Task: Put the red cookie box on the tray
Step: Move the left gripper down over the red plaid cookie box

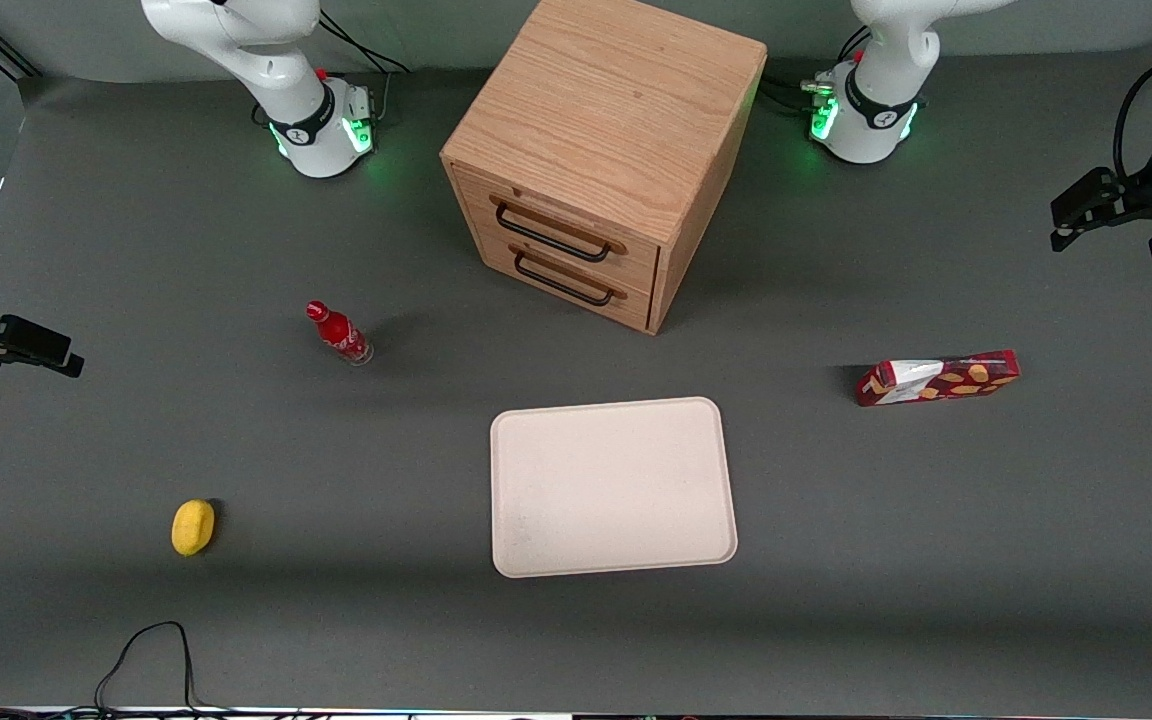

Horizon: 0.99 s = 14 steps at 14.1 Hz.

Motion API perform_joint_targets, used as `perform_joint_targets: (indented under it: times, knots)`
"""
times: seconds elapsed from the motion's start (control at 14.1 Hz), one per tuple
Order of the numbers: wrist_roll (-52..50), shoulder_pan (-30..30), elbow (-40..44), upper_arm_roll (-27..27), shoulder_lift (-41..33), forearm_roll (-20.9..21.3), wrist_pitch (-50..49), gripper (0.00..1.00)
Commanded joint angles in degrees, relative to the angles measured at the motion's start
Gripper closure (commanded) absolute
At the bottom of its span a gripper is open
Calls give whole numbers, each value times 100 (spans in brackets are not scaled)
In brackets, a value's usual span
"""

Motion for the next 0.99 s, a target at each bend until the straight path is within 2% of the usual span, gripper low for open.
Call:
perform_joint_targets:
  times: [0.0,0.5,0.78,0.92]
  knots:
    - [-25,116,43,-80,-61,4,-143,0]
    - [2,90,-53,-176,88,30,-81,0]
    - [2,107,-395,-176,132,66,-91,0]
    - [490,125,-475,-141,193,83,6,0]
